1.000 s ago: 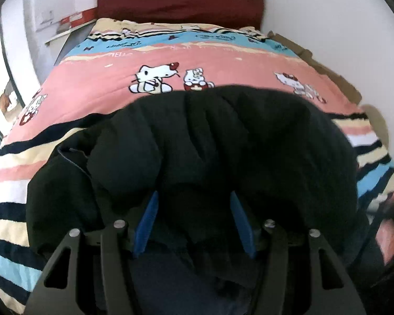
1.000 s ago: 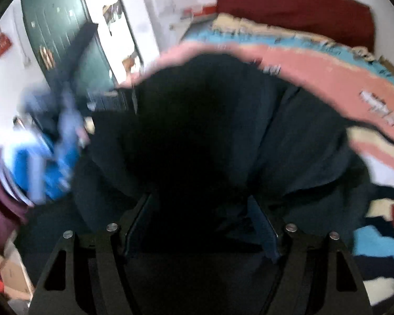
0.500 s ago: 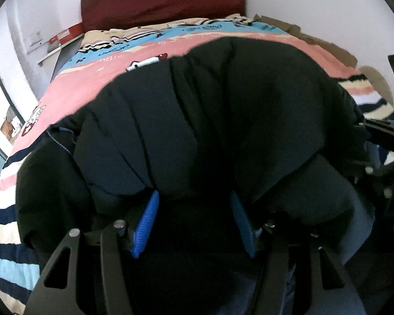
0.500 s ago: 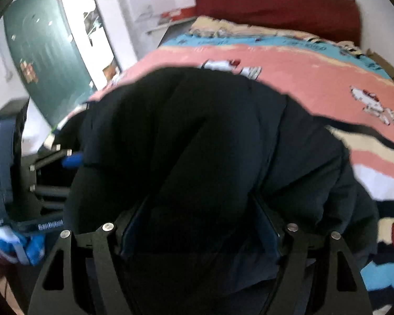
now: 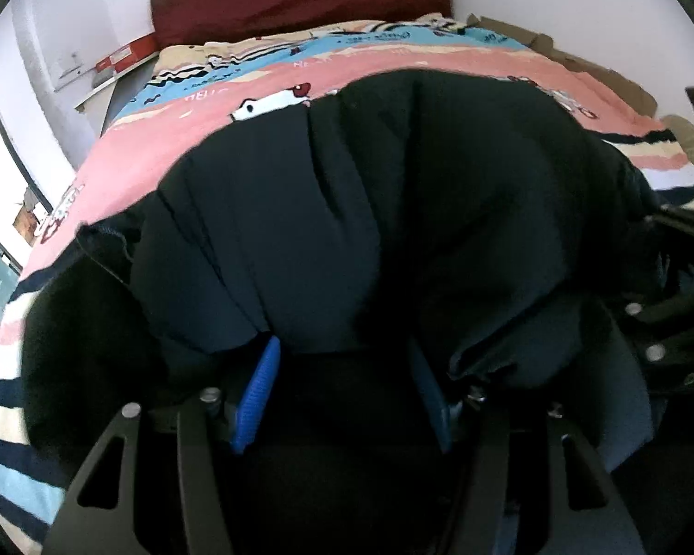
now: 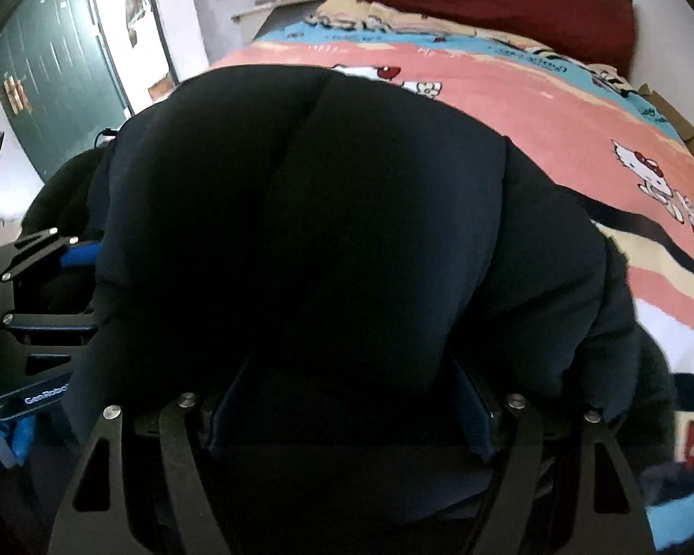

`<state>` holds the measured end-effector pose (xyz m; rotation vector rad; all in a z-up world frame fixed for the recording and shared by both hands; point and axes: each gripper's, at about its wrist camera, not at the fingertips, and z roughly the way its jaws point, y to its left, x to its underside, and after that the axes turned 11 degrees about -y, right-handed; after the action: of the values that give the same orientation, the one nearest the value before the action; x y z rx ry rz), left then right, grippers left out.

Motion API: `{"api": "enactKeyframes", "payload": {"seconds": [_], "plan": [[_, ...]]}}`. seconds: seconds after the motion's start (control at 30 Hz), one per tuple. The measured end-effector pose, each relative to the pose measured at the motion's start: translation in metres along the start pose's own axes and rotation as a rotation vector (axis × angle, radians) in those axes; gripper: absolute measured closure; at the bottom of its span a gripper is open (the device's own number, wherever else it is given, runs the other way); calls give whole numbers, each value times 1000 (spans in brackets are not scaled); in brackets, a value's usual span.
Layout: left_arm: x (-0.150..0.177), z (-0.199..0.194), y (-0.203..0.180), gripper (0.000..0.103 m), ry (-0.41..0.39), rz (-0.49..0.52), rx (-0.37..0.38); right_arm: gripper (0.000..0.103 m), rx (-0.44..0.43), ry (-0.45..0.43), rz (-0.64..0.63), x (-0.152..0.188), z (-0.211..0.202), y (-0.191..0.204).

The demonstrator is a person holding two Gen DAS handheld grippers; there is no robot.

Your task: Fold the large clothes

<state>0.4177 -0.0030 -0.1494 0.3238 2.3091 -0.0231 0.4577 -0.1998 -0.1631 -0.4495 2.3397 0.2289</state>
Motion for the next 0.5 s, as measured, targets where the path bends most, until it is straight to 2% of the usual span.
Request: {"api": "enactKeyframes", "payload": {"seconds": [0.1,0.27,0.4,0.5], "plan": [[-5,-22,6,48,-8,-10,29,27,-4,-21,-4,-4,-31,5],[4,-59,16,48,2,-41,38,26,-9,-64,38,14,-86,1],[35,-105,32,47,4,-65,66,22,-10,-78,51,45,-141,-4],[77,-146,64,42,31,-127,87,19,2,-70,92,80,-186,-16]]}}
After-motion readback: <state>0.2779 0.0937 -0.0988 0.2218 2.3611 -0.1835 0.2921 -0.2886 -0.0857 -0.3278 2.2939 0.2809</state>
